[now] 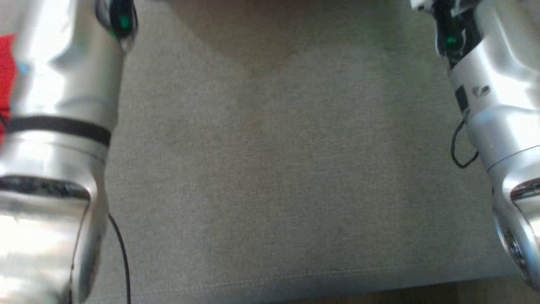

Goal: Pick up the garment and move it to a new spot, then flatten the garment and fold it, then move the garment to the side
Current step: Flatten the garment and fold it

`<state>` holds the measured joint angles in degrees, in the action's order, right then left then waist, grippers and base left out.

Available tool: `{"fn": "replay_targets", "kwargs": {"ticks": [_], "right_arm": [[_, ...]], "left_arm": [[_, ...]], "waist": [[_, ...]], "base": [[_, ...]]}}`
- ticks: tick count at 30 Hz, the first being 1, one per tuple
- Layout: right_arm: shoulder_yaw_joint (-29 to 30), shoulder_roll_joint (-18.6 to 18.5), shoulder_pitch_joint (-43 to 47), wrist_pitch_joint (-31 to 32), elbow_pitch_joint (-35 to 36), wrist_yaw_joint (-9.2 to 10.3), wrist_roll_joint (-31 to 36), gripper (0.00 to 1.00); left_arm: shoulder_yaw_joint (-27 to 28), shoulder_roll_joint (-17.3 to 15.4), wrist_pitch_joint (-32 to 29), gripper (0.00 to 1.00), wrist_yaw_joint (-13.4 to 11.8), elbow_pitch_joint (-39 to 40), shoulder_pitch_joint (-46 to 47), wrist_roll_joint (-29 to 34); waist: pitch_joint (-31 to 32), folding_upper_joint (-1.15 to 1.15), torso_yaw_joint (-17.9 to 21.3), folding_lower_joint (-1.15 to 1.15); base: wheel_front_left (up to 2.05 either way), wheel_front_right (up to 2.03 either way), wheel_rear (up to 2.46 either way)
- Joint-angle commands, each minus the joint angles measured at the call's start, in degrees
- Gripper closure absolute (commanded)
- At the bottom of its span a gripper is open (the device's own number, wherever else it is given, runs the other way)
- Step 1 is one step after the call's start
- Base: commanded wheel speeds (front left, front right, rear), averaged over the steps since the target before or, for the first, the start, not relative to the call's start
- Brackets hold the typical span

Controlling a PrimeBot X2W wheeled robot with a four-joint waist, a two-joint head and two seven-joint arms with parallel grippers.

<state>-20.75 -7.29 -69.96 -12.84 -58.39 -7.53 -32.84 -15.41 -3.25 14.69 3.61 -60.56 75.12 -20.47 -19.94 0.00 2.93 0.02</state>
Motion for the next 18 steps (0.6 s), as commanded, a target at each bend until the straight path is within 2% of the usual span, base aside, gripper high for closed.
{"fn": "replay_targets", "kwargs": {"ticks": [1,9,14,18], "right_arm": [[-0.77,1.28,-1.76,-0.78,0.52,0.04,-0.89,1.00],[-4.58,1.11,0.85,-1.75,-4.36,0.04,-4.94,1.00],[-6.51,0.16,7.30,-2.05,-4.62,0.04,-7.10,1.00],[-7.16,-1.15,14.02,-2.13,-2.74,0.04,-7.24,1.00]], "left_arm": [[1.79,-1.81,0.27,1.00,0.33,0.70,0.77,-0.64],[4.85,-0.73,0.29,1.00,0.78,-1.67,-5.38,-2.78],[6.25,-0.84,0.30,1.00,0.81,-1.92,-11.34,-2.71],[8.40,-0.69,0.30,1.00,0.75,1.29,-18.43,-3.20]], "waist": [[-2.53,0.00,-1.40,-0.02],[-4.74,0.00,-2.48,-0.02],[-2.63,0.00,-2.41,-0.02],[-0.24,0.00,-2.35,-0.02]], "base": [[0.00,0.00,0.00],[0.00,0.00,0.00],[0.00,0.00,0.00],[0.00,0.00,0.00]]}}
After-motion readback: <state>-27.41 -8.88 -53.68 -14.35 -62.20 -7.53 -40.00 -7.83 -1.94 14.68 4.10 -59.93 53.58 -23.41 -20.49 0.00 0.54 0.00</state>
